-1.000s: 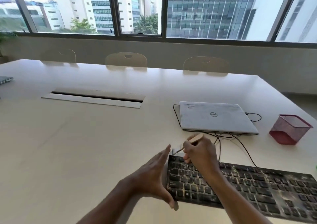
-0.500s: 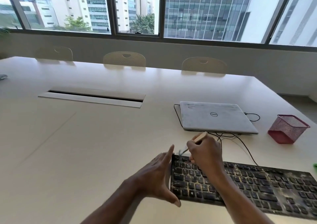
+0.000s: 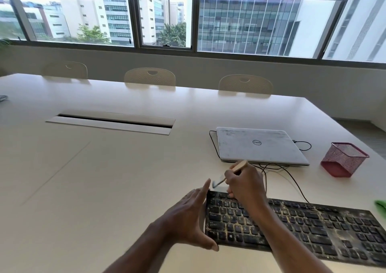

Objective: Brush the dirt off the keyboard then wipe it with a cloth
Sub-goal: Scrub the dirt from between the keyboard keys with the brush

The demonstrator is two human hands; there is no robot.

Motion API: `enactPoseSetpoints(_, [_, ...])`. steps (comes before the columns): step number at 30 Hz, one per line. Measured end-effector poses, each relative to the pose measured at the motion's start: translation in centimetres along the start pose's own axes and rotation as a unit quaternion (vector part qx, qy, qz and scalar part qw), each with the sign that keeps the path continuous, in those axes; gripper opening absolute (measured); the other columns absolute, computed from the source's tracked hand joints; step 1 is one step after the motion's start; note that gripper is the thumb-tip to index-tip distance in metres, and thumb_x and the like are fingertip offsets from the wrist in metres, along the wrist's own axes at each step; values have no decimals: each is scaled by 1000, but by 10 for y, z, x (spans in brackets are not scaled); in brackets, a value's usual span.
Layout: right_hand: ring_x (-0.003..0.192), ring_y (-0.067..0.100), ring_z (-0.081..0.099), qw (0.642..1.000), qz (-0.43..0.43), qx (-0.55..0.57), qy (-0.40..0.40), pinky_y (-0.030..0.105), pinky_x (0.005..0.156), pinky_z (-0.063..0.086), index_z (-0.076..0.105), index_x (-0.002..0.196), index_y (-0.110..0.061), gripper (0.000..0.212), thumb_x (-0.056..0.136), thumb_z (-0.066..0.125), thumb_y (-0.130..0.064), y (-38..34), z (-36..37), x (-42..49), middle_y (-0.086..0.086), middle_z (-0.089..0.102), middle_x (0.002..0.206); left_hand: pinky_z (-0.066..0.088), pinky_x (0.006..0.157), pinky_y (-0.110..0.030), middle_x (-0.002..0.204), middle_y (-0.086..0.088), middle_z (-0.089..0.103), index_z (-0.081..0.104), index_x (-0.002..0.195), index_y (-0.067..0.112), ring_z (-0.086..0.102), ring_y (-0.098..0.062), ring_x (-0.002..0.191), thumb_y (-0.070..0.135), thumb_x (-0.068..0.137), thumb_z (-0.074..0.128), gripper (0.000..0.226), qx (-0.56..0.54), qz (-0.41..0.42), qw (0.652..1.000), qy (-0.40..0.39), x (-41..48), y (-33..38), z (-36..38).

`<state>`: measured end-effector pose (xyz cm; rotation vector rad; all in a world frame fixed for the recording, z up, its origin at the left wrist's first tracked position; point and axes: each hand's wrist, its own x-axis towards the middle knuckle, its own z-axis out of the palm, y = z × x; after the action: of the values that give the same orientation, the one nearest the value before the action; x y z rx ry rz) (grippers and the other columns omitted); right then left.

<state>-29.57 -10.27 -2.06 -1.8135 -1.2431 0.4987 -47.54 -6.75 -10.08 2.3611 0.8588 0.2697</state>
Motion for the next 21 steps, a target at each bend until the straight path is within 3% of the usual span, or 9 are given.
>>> enactPoseSetpoints(3, [50, 20, 69, 999, 1, -20, -34, 32, 49, 60, 67, 80, -6, 18, 96, 61, -10, -3, 2, 0, 13, 71, 68, 11, 126, -27, 170, 4, 4, -35, 150, 35, 4, -12, 155, 70, 61, 86, 154, 8, 5, 1000, 4, 0, 0, 0])
enactPoseSetpoints(6, [54, 35, 69, 999, 8, -44, -14, 47, 51, 59, 66, 72, 3, 24, 93, 62, -8, 3, 2, 0, 19, 69, 62, 15, 127, -36, 171, 4, 5, -36, 150, 40, 5, -14, 156, 76, 58, 83, 155, 18, 6, 1000, 3, 1, -2, 1])
enactPoseSetpoints(8, [52, 35, 69, 999, 23, -45, 18, 49, 48, 58, 66, 69, 1, 24, 91, 63, -9, 5, -1, 0, 17, 68, 59, 17, 127, -38, 170, 5, 7, -34, 151, 40, 7, -15, 156, 77, 59, 82, 153, 19, 7, 1000, 2, 1, -2, 2])
enactPoseSetpoints(13, [39, 10, 64, 999, 48, 13, 19, 21, 39, 50, 70, 77, 0, 22, 94, 65, -12, -1, -8, 7, 12, 69, 61, 15, 126, -30, 169, 6, 8, -32, 153, 35, 8, -11, 154, 74, 61, 83, 152, 17, 17, 1000, 9, 2, -3, 1])
enactPoseSetpoints(16, [40, 6, 63, 999, 16, -9, -28, 15, 40, 46, 70, 82, -1, 25, 98, 66, -20, -5, -3, 5, 8, 70, 64, 11, 123, -21, 169, 7, 6, -31, 153, 33, 7, -9, 153, 71, 63, 85, 151, 15, 18, 1000, 13, 2, -3, 1])
enactPoseSetpoints(18, [44, 9, 65, 999, 10, -34, -30, 18, 42, 51, 68, 81, -2, 24, 98, 66, -19, -3, -3, 5, 9, 71, 68, 11, 122, -21, 169, 7, 7, -30, 153, 33, 7, -9, 153, 71, 63, 84, 151, 14, 19, 1000, 11, 1, -2, 2])
enactPoseSetpoints(21, [51, 22, 70, 998, 22, -54, 3, 37, 50, 61, 65, 74, -4, 23, 95, 66, -13, 5, -7, 6, 10, 70, 66, 16, 126, -29, 169, 5, 8, -30, 154, 33, 8, -12, 154, 73, 62, 84, 151, 14, 20, 1000, 8, 1, -2, 2])
